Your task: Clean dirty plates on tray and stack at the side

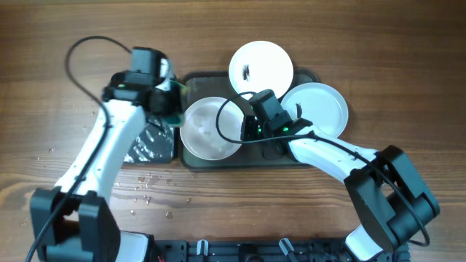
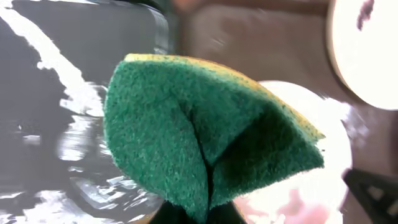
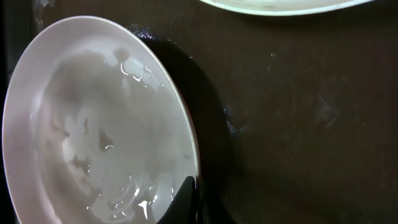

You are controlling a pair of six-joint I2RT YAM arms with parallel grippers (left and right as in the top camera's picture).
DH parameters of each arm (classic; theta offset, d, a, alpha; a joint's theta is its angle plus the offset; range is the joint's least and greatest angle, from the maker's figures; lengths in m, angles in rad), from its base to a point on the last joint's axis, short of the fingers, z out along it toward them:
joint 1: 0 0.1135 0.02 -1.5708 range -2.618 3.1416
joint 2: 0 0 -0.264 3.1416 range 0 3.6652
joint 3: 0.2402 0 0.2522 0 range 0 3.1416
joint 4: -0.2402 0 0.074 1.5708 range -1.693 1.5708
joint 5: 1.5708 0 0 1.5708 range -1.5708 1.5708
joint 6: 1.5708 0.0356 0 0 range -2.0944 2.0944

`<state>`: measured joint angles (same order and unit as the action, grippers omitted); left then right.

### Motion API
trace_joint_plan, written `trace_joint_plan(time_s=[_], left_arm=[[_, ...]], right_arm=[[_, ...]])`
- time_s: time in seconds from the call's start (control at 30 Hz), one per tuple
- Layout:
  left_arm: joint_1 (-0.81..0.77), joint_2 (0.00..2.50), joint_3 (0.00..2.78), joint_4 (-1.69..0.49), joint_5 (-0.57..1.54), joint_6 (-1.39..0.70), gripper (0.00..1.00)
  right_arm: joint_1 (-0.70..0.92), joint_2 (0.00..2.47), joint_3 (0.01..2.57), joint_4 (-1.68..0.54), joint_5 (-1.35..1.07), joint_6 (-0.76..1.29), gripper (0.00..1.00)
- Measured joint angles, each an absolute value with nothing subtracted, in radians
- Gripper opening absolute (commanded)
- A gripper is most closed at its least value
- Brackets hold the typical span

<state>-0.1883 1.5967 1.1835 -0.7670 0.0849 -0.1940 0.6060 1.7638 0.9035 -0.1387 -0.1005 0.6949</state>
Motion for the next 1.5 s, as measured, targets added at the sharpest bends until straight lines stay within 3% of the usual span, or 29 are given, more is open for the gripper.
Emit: trace_joint_plan(time_s=[0.2, 0.5, 0.93, 1.2, 1.5], left_arm=[[-0.31, 1.715, 1.184, -0.741, 0.103, -0.271, 0.04], [-0.361, 1.9, 1.184, -0.69, 0.103, -0.352, 0.04], [-0.407, 1.946, 1.227, -0.67, 0.06, -0.381, 0.04], [-0.413, 1.943, 1.225, -0.643, 0.167, -0.388, 0.04], [-0.395, 1.753, 1.215, -0.688, 0.234, -0.389, 0.04]], right_arm=[[0.606, 1.764, 0.904, -0.139, -0.101, 0.695, 0.04], [0.606, 1.764, 0.904, -0.137, -0.101, 0.694, 0.04], [0.599, 1.764, 0.904, -0.137, -0.076, 0.694, 0.04], [0.599, 1.764, 0.904, -0.137, -0.074, 0.694, 0.04], [0.601, 1.764, 0.904, -0.133, -0.089, 0.685, 0.21]])
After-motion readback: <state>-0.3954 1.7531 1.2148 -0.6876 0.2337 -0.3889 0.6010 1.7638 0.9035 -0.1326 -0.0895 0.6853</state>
